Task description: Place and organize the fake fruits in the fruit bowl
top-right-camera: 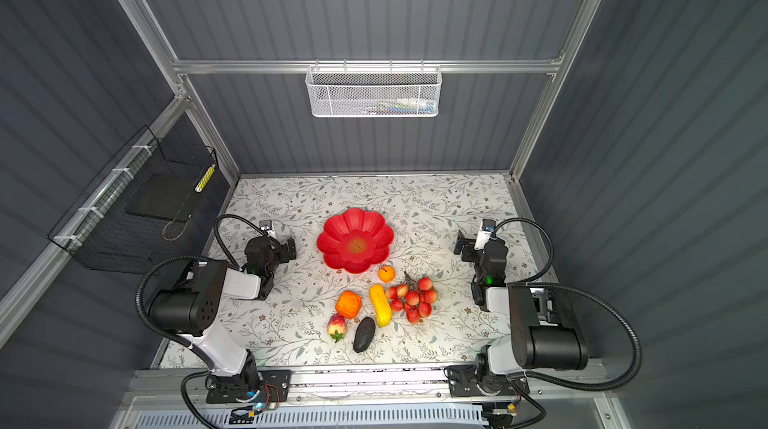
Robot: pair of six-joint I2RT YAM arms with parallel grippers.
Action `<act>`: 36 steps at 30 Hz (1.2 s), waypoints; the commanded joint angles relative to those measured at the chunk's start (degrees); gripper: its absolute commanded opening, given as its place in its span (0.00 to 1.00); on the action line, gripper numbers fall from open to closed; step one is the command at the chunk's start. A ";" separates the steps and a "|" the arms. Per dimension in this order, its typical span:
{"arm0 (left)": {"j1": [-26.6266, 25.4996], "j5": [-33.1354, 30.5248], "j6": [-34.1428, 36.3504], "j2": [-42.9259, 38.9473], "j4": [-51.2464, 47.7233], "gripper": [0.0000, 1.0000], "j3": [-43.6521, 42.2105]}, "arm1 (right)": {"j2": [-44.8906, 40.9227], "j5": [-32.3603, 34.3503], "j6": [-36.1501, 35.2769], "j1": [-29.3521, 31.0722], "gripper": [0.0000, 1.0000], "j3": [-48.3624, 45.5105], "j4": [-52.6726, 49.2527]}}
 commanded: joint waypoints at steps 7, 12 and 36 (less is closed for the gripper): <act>0.34 0.28 0.91 -0.20 1.63 1.00 -0.34 | 0.28 -0.43 -0.33 -0.29 0.99 0.76 0.52; 0.34 0.31 0.91 -0.19 1.56 1.00 -0.34 | 0.40 -0.84 -0.15 -0.46 0.99 1.12 0.00; 0.29 1.09 1.06 -4.37 -4.27 1.00 0.93 | -0.36 2.11 1.14 -0.47 0.99 -0.61 2.83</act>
